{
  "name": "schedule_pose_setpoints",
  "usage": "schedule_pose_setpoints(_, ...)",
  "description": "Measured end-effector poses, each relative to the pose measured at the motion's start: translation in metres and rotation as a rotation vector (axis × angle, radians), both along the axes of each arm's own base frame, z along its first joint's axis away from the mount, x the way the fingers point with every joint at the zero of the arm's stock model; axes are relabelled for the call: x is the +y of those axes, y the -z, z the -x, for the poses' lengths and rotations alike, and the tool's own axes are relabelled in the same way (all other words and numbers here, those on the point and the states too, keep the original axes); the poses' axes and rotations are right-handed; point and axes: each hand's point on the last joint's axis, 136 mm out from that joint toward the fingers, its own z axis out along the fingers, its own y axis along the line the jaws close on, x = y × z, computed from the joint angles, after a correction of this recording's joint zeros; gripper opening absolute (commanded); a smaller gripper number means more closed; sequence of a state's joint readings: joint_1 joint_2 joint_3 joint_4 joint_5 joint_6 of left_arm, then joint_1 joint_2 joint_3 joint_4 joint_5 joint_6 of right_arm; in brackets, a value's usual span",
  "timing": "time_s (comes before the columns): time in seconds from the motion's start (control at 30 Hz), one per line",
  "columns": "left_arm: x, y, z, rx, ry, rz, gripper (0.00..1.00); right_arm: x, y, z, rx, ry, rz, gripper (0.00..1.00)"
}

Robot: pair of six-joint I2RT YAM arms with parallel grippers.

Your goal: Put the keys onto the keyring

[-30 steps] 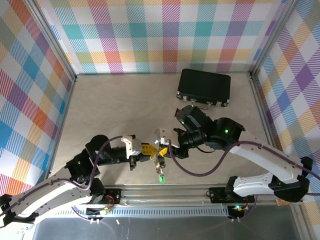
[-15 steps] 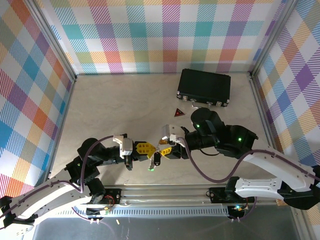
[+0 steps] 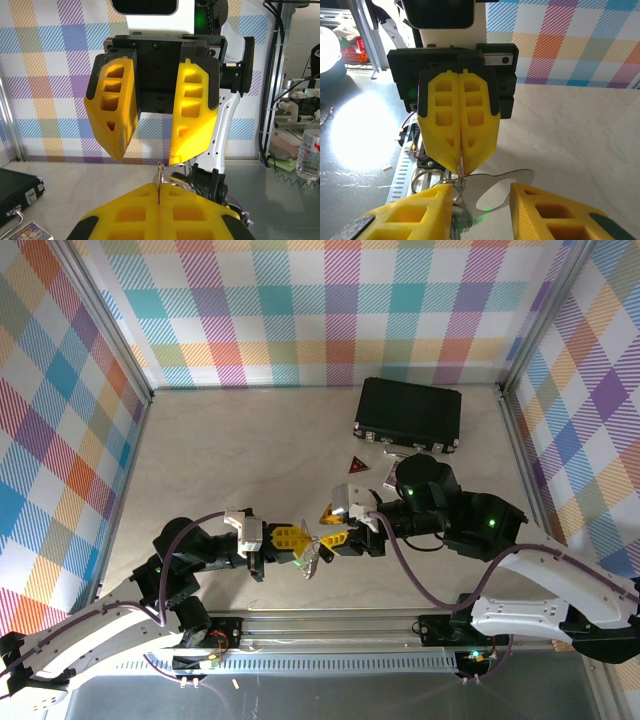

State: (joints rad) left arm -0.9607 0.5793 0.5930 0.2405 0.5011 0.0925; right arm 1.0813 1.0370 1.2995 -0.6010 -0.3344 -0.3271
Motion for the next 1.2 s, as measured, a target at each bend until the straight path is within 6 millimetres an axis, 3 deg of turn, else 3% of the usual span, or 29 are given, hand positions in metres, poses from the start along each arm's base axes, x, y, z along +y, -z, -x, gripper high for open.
schedule_pose_setpoints(0.27,0.0,0.0,0.0,0.0,0.0,0.0,0.0,0.009,0.009,0.004,0.039,-0.04,0.021,0.23)
schedule_pose_setpoints(0.5,0.0,0.001,0.0,0.002,-0.001,-0.002,0.0,0.01,0.012,0.006,0.053,-0.057,0.03,0.01)
schedule_pose_setpoints(0.67,0.0,0.008,-0.004,0.012,-0.021,-0.032,0.0,0.011,0.018,0.003,0.054,-0.05,0.075,0.0)
schedule_pose_setpoints(0.77,-0.001,0.017,-0.011,0.019,-0.06,-0.106,0.09,0.011,0.028,-0.003,0.045,-0.033,0.151,0.0)
schedule_pose_setpoints(0.87,-0.003,0.024,-0.019,0.025,-0.098,-0.201,0.1,0.011,0.034,-0.01,0.032,-0.022,0.23,0.0)
schedule_pose_setpoints(0.93,-0.005,0.028,-0.024,0.028,-0.11,-0.259,0.08,0.011,0.038,-0.013,0.025,-0.02,0.279,0.0)
schedule_pose_setpoints(1.0,-0.007,0.034,-0.026,0.034,-0.111,-0.306,0.0,0.009,0.043,-0.015,0.019,-0.019,0.325,0.0)
schedule_pose_setpoints(1.2,-0.009,0.043,-0.026,0.031,-0.099,-0.336,0.0,0.003,0.055,-0.016,0.016,-0.023,0.392,0.01)
